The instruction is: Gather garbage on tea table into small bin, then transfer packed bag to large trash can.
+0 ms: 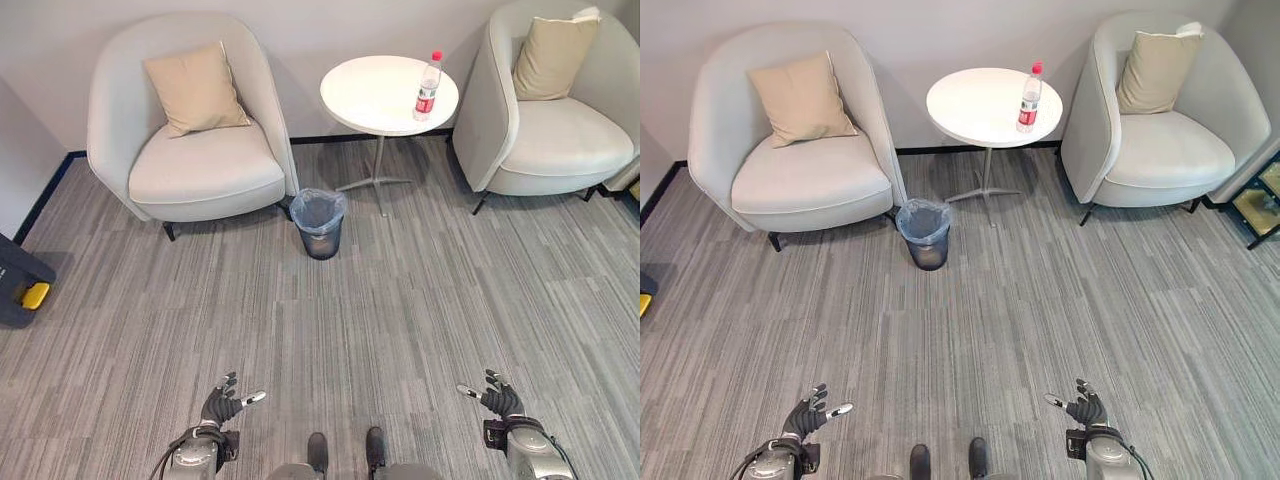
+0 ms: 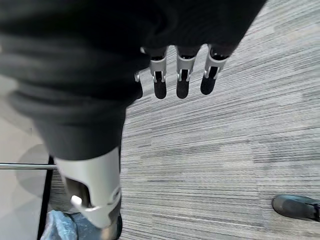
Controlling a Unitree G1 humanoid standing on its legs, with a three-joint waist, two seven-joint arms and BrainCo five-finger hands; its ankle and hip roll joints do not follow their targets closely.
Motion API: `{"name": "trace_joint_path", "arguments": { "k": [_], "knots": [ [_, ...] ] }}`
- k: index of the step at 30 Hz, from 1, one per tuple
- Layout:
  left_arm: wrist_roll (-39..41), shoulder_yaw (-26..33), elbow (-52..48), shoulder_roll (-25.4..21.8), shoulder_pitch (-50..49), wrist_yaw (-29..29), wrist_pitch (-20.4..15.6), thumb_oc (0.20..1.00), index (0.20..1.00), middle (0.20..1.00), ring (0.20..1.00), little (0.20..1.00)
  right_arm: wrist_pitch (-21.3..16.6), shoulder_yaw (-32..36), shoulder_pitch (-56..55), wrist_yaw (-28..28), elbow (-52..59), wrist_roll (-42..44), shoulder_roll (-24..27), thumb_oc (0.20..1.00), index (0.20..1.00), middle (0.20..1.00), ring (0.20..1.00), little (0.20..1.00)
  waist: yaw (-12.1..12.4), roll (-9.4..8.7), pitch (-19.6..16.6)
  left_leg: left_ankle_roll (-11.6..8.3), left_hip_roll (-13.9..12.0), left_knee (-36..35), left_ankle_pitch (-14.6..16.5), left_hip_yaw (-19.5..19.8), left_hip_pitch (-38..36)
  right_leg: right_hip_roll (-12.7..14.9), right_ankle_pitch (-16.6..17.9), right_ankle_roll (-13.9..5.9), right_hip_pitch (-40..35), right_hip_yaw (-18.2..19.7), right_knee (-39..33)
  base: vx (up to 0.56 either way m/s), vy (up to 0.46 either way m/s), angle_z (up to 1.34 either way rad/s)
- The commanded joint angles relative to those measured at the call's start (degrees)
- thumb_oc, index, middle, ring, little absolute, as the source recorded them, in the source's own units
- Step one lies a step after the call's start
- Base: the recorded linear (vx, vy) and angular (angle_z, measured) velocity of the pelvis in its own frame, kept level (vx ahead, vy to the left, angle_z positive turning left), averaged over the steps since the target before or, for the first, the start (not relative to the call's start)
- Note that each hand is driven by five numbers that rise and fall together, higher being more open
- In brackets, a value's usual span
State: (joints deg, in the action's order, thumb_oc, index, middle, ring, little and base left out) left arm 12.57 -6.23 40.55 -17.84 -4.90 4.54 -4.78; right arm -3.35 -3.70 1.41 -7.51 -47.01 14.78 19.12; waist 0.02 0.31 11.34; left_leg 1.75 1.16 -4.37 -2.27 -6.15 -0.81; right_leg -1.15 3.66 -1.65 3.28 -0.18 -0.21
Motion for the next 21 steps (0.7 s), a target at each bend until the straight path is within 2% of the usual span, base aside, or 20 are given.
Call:
{"name": "trace_joint_path", "arguments": {
  "k": [1,4,8,10,13,14,15,16,17,18,20,21],
  "knots": [
    [0.71,0.92,-1.42,-2.84,0.68,1.26,-2.25,1.0,1.0,1.0,1.0,1.0,-1.82,-0.53,2.17,-1.21,1.24,1.31,-0.51,1.0,1.0,1.0,1.0,1.0,-0.66,-1.76,-0.84,-0.14,1.08,9.9,11.0,3.01,2.44,6.14,-7.59,-6.95,5.7,-2.67,14.85,0.03,0.052,-0.58],
    [0.88,0.47,-1.64,-2.63,1.19,1.26,-2.35,1.0,1.0,1.0,1.0,1.0,-1.77,-1.15,2.58,-1.23,2.18,0.64,-0.44,1.0,1.0,1.0,1.0,1.0,-0.72,-1.77,-0.33,-0.3,1.03,9.27,11.82,1.96,0.46,7.24,-6.84,-6.57,6.75,-6.22,13.0,0.11,-0.046,-0.32],
    [1.9,0.62,-1.07,-2.23,1.56,1.72,-2.46,1.0,1.0,1.0,1.0,1.0,-1.64,-2.34,3.3,-1.32,2.46,-0.65,-0.56,1.0,1.0,1.0,1.0,1.0,-0.31,-1.87,0.21,-1.06,0.2,9.25,13.1,0.32,-2.08,9.17,-4.72,-6.0,9.07,-14.35,8.64,0.14,-0.107,-0.43],
    [1.79,0.47,-1.15,-2.11,1.56,1.68,-2.58,1.0,1.0,1.0,1.0,1.0,-1.79,-2.67,3.26,-1.23,2.97,-0.96,-0.44,1.0,1.0,1.0,1.0,1.0,-0.28,-1.91,0.19,-1.28,-0.05,9.57,13.58,0.0,-2.79,9.79,-4.76,-6.06,8.84,-15.9,8.37,0.16,-0.136,-0.44],
    [0.86,-0.18,-0.71,-1.48,1.14,1.58,-2.78,1.0,1.0,1.0,1.0,1.0,-2.31,-2.77,1.66,-1.09,4.17,-1.01,-0.49,1.0,1.0,1.0,1.0,1.0,-0.77,-2.25,-0.84,-2.54,-1.0,9.89,14.35,0.01,-4.62,8.52,-5.7,-4.51,6.48,-15.35,6.83,0.24,-0.211,0.04],
    [1.16,-0.53,-0.68,-0.83,1.28,1.49,-2.7,1.0,1.0,1.0,1.0,1.0,-2.62,-2.63,1.48,-1.23,4.24,-1.0,-0.14,1.0,1.0,1.0,1.0,1.0,-0.84,-1.97,-1.19,-4.38,-2.3,12.53,12.29,0.24,-4.36,7.37,-5.86,-3.88,4.52,-15.37,5.47,0.31,-0.32,0.19],
    [1.31,-0.83,-0.76,-0.66,1.43,1.44,-2.66,1.0,1.0,1.0,1.0,1.0,-2.64,-2.72,1.1,-1.25,4.75,-0.96,-0.04,1.0,1.0,1.0,1.0,1.0,-1.04,-1.97,-1.27,-5.33,-3.01,15.12,10.82,0.58,-3.34,6.73,-6.14,-3.26,3.71,-15.0,4.79,0.27,-0.326,0.23],
    [1.28,-1.15,-0.7,-0.48,1.62,1.26,-2.63,1.0,1.0,1.0,1.0,1.0,-2.82,-2.61,0.76,-1.17,5.15,-0.79,0.08,1.0,1.0,1.0,1.0,1.0,-1.06,-1.92,-1.23,-6.14,-3.85,17.83,9.34,0.74,-2.06,6.17,-6.55,-2.63,2.97,-14.95,4.12,0.1,-0.159,0.3],
    [1.28,-1.14,-0.69,-0.51,1.64,1.26,-2.63,1.0,1.0,1.0,1.0,1.0,-2.81,-2.6,0.77,-1.17,5.15,-0.79,0.05,1.0,1.0,1.0,1.0,1.0,-1.18,-2.08,-1.43,-6.1,-3.68,17.75,9.1,0.84,-1.76,6.34,-6.41,-2.64,3.2,-15.02,4.02,0.15,-0.226,0.11],
    [1.13,-1.88,-1.01,-0.23,2.14,1.14,-2.51,1.0,1.0,1.0,1.0,1.0,-3.07,-2.53,0.46,-1.27,6.0,-0.45,0.56,1.0,1.0,1.0,1.0,1.0,-1.31,-2.21,-0.87,-7.2,-5.29,23.25,6.32,0.4,0.63,5.5,-7.35,-1.3,1.39,-14.88,2.87,0.14,-0.216,-0.13],
    [1.08,-2.45,-0.73,0.11,2.7,1.08,-2.35,1.0,1.0,1.0,1.0,1.0,-3.0,-2.42,0.83,-1.61,5.16,-0.13,1.11,1.0,1.0,1.0,1.0,1.0,-1.34,-2.19,-0.41,-7.51,-7.08,27.6,4.45,-0.19,2.87,4.62,-8.55,-0.19,-0.48,-15.03,1.41,0.2,-0.242,-0.07],
    [1.41,-3.09,-0.55,0.29,3.28,1.09,-2.2,1.0,1.0,1.0,1.0,1.0,-2.73,-2.6,1.33,-1.81,4.22,0.21,1.33,1.0,1.0,1.0,1.0,1.0,-0.75,-2.34,0.55,-6.56,-6.6,28.46,5.52,0.08,5.42,4.39,-9.33,0.1,-2.09,-14.29,0.84,0.15,-0.139,0.17]
  ]
}}
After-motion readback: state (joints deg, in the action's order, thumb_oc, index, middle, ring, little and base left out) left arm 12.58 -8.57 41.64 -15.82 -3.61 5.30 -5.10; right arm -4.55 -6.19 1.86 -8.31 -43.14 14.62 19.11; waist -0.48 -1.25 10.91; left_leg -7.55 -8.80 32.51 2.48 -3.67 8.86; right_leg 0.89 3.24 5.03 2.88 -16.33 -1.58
